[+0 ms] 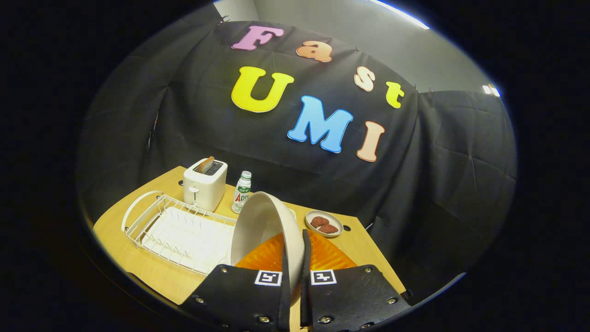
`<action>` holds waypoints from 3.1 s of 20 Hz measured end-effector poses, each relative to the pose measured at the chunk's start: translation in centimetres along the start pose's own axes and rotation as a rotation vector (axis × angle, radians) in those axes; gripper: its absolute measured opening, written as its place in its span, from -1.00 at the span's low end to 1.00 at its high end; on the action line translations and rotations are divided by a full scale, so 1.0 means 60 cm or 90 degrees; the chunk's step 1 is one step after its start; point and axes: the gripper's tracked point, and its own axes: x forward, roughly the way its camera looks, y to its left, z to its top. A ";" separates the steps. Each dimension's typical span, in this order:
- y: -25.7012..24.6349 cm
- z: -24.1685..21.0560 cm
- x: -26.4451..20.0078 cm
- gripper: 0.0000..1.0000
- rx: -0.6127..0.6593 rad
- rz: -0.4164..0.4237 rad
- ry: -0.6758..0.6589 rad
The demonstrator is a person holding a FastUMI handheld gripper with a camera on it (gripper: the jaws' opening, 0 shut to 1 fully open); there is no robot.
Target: Take the plate from the dish rack, then take the spoon from the basket and place it into the plate.
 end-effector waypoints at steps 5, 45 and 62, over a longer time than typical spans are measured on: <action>0.007 -0.060 -0.066 -0.83 0.030 0.030 0.028; -0.007 -0.373 0.040 -0.57 0.451 0.026 0.242; -0.208 -0.274 0.204 -0.57 0.329 -0.086 0.129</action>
